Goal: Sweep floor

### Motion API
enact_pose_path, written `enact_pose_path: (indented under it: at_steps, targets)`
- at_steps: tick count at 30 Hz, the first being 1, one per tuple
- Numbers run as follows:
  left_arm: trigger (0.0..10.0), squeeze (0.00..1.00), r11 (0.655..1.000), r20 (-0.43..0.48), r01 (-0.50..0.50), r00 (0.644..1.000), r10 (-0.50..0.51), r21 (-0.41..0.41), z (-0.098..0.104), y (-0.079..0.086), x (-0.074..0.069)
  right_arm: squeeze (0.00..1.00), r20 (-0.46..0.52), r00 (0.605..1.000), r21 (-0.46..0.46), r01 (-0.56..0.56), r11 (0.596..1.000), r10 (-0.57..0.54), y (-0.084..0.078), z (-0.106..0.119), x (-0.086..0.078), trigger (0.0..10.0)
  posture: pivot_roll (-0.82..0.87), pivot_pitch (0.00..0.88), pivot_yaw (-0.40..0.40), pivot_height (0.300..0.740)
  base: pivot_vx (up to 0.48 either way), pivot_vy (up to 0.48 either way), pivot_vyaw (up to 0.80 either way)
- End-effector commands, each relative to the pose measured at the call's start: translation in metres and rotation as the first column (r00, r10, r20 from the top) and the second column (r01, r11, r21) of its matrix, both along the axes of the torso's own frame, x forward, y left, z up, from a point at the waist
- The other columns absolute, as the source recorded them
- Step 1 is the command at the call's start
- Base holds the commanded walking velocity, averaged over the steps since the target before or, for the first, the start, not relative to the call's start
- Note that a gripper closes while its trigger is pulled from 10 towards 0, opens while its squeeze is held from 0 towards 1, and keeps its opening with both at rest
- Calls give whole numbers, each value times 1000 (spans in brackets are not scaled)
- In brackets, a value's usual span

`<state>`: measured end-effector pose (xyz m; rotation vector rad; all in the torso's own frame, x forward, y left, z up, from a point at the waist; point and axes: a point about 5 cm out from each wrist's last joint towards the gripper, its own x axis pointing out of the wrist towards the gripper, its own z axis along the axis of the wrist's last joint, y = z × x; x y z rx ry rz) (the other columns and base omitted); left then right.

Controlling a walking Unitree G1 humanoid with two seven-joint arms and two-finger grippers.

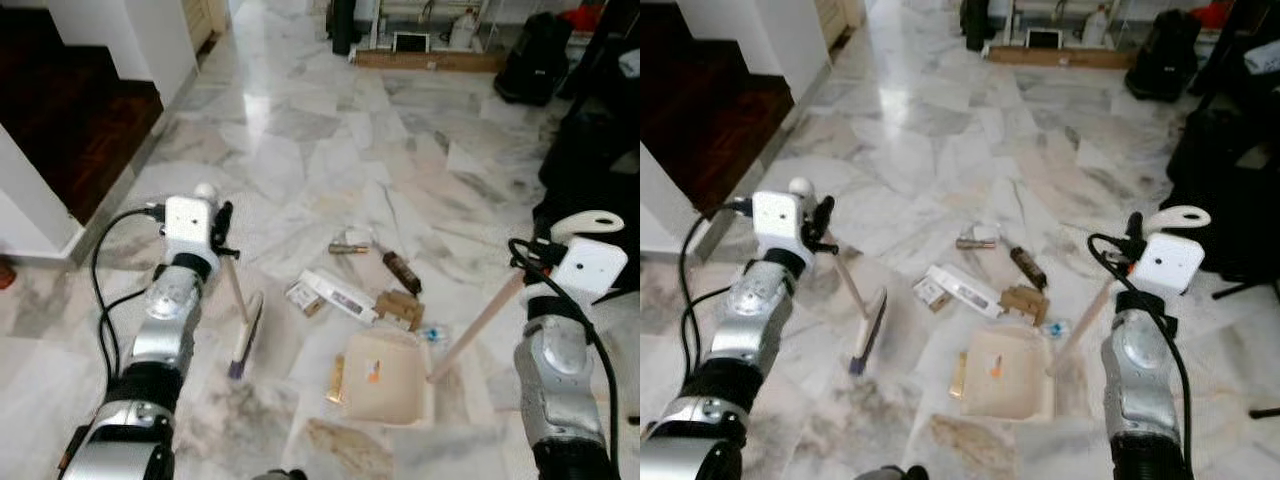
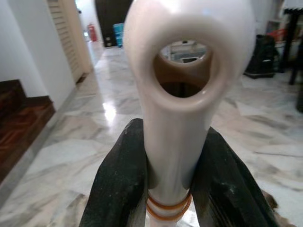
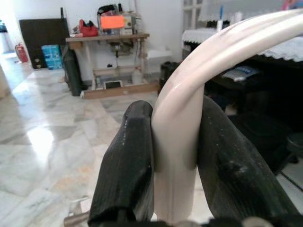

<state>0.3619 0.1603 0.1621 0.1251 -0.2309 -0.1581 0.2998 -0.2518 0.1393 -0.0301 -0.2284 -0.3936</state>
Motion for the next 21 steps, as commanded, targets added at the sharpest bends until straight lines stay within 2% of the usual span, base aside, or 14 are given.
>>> enact_pose_path:
  at_steps: [1, 11, 17, 21]
  targets:
    - [10000, 0, 1000, 62, -7, 998, 7, 3, 13, 5, 0, 0, 37, 999, -22, -4, 1000, 5, 1, 9, 1, 10000, 84, 121, 1, 740, 0, 0, 0]
    - [10000, 0, 1000, 77, -20, 997, 19, 22, 15, 6, -1, 0, 37, 999, -22, -7, 1000, 8, 2, 10, 2, 10000, 86, 124, 0, 740, 0, 0, 0]
    - [10000, 0, 1000, 75, -25, 997, 24, 12, 15, 7, -1, 0, 36, 999, -25, -9, 1000, 10, 2, 10, 2, 10000, 85, 124, -4, 740, 266, -382, 0]
    - [10000, 0, 999, 68, -33, 997, 32, 11, 14, 9, -1, 0, 34, 999, -26, -11, 1000, 11, 1, 10, 2, 10000, 85, 125, -6, 740, 0, 0, 0]
